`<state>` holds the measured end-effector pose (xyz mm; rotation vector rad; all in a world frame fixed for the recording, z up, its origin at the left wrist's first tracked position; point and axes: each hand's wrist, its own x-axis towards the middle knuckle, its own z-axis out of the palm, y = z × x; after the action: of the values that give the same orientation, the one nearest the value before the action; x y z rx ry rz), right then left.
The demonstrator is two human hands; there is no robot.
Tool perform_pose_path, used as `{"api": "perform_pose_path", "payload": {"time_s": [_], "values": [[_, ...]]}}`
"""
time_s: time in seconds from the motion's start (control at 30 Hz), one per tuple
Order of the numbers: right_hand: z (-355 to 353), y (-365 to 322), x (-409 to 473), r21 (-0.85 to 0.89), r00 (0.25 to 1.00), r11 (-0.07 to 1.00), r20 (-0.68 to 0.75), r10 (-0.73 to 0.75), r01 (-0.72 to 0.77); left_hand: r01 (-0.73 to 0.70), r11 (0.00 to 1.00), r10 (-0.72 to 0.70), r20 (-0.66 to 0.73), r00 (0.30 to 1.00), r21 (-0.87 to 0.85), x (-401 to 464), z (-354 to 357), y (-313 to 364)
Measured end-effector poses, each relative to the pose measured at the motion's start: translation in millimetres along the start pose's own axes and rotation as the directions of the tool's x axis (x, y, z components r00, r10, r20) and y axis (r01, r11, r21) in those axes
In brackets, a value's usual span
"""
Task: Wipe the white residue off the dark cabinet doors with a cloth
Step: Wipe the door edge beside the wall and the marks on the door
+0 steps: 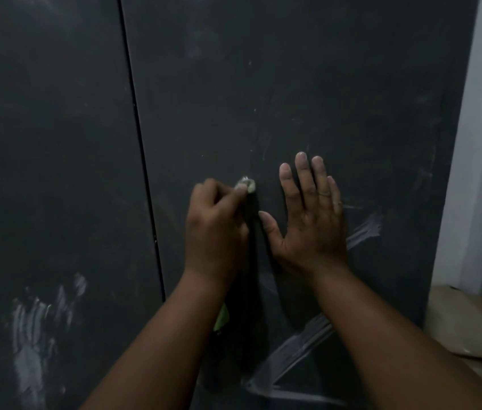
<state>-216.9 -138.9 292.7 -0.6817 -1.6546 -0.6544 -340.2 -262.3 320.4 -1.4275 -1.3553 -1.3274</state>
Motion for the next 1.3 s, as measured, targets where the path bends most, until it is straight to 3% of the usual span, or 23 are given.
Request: {"api": "perform_pose_path", "payload": {"time_s": [0.13,0.4,0.57,0.67,0.77,0.87,1.07,1.3], "values": [[-14.7,14.4,-1.1,0.035,0.998,0.998,0.016,-0.056,0.055,-0.011,1.0,0.013,0.091,0.996,-0.021,-32.2,-4.7,-10.7],[-20.1,53.5,-6.5,-0.068,0.989,0.987,0.016,-0.145,0.146,0.154,0.986,-0.161,-0.131,0.978,-0.063,32.1,-11.5,-8.4],[-13.6,55.9,-10.7,-0.094,0.994,0.991,-0.026,-0.102,0.099,0.011,0.998,-0.011,-0.009,1.0,-0.059,13.2,5.0,6.3],[-13.2,56.8,-17.0,-0.035,0.997,0.999,-0.064,-0.03,0.028,0.087,0.977,-0.075,0.068,0.995,-0.195,-23.8,10.4,0.5],[-12.5,55.9,-21.3,-0.007,0.994,1.0,-0.11,0.006,-0.007,0.05,0.988,-0.035,0.11,0.993,-0.144,-39.7,6.2,-5.5],[-10.6,56.9,-22.6,0.022,0.992,1.0,-0.129,0.009,-0.006,-0.008,0.998,0.012,0.047,0.999,-0.065,-25.1,7.5,-4.1],[-6.5,60.0,-27.6,0.023,0.98,0.999,-0.197,0.028,-0.024,0.079,0.99,-0.092,-0.122,0.988,-0.114,27.0,21.0,13.5],[-7.5,59.2,-27.8,0.042,0.97,0.999,-0.242,0.029,-0.02,-0.011,0.994,0.016,0.039,0.999,-0.11,-30.0,32.5,20.4]]}}
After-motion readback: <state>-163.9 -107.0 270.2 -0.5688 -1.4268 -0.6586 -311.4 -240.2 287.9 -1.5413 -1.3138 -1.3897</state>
